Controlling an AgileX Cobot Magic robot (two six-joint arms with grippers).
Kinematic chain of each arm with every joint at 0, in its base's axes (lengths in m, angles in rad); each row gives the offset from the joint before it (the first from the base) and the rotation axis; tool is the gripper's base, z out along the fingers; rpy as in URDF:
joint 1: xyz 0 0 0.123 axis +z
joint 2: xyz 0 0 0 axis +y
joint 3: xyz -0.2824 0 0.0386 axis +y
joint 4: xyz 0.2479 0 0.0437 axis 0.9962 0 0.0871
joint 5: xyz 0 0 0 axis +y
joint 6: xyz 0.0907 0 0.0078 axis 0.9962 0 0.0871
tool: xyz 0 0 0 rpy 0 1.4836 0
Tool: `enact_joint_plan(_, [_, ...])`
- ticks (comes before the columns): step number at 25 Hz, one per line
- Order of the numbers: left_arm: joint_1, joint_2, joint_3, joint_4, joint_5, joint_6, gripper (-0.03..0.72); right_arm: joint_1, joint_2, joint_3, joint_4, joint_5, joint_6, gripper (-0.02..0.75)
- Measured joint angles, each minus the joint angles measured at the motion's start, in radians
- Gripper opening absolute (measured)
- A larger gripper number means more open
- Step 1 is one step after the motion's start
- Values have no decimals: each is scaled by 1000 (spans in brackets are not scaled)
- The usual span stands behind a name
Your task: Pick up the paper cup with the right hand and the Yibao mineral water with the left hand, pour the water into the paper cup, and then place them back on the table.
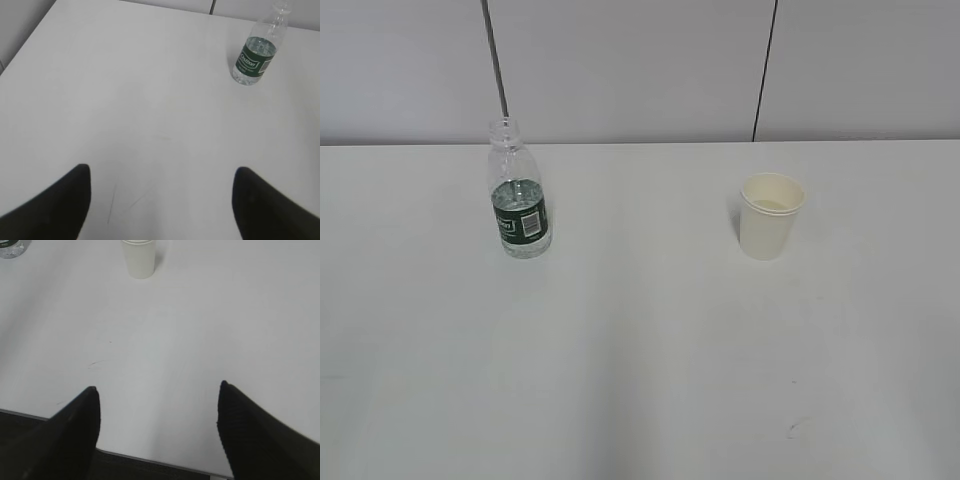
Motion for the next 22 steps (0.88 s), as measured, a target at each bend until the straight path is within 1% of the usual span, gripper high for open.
enact_joint_plan(7, [0, 0, 0, 0, 0, 0, 531, -5, 0, 0, 0, -1, 1, 571])
enact_joint_plan(12, [0, 0, 0, 0, 0, 0, 531, -57, 0, 0, 0, -1, 1, 571])
enact_joint_plan(22, [0, 0, 0, 0, 0, 0, 531, -59, 0, 0, 0, -1, 2, 571])
